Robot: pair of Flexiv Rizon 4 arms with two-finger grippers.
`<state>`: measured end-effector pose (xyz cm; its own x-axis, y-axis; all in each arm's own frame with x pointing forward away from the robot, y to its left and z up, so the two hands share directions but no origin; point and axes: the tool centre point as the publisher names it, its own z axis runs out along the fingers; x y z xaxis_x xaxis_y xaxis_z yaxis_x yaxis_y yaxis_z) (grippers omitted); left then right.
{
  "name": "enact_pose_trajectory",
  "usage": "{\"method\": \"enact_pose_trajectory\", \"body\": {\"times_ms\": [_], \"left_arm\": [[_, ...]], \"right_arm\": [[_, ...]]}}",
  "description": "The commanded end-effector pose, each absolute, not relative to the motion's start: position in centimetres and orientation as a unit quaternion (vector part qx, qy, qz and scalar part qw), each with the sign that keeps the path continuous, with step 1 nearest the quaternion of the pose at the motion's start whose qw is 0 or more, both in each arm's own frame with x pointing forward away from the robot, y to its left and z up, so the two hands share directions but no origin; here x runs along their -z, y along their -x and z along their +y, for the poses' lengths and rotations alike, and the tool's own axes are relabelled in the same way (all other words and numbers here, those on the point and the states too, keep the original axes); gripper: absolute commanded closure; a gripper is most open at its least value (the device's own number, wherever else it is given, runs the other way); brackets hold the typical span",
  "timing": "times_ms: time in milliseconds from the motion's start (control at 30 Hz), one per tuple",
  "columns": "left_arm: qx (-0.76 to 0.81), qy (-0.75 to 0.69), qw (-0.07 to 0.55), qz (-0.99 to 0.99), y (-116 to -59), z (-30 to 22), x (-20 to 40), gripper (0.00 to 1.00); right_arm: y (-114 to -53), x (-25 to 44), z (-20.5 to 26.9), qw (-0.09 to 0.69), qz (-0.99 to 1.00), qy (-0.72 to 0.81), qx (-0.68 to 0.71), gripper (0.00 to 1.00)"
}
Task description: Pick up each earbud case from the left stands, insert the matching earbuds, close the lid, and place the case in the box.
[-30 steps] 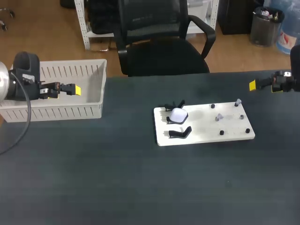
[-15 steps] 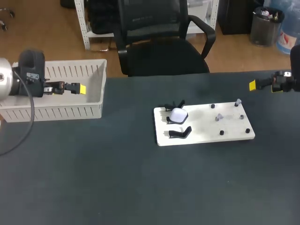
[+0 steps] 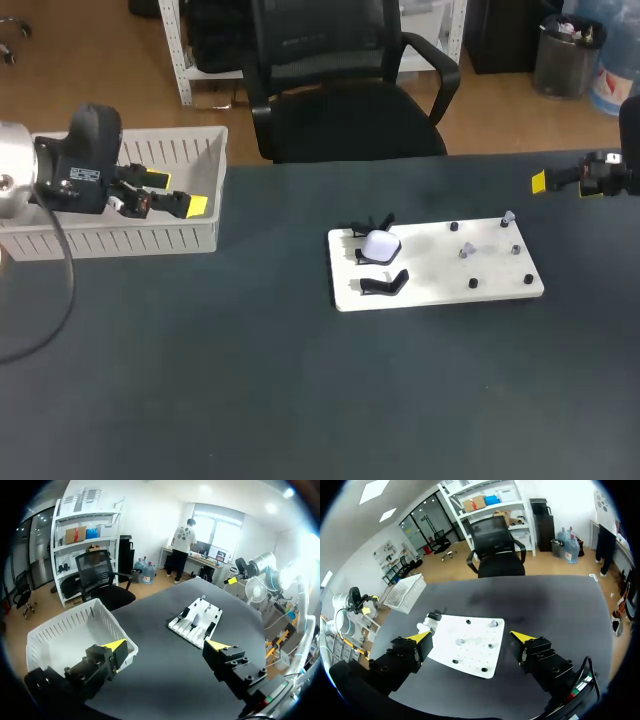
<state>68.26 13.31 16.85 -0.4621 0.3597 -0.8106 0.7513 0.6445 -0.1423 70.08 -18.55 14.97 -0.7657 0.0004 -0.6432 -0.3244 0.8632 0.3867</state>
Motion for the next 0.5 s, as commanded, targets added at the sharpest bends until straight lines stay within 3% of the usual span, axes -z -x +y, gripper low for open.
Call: {"method": "enact_pose_trajectory", "body": {"times_ms": [33, 500], "left_arm": [[0.336, -0.504, 0.446, 0.659, -68.11, 14.06, -16.59, 0.0], [0.331, -0.513, 0.435, 0.662, -67.89, 13.48, -16.24, 0.0]], "right_arm": [[-70.04, -14.98, -18.53, 0.33, 0.907, 0.089, -0.245, 0.0], [-70.04, -14.98, -18.53, 0.33, 0.907, 0.089, -0.245, 0.0]]}}
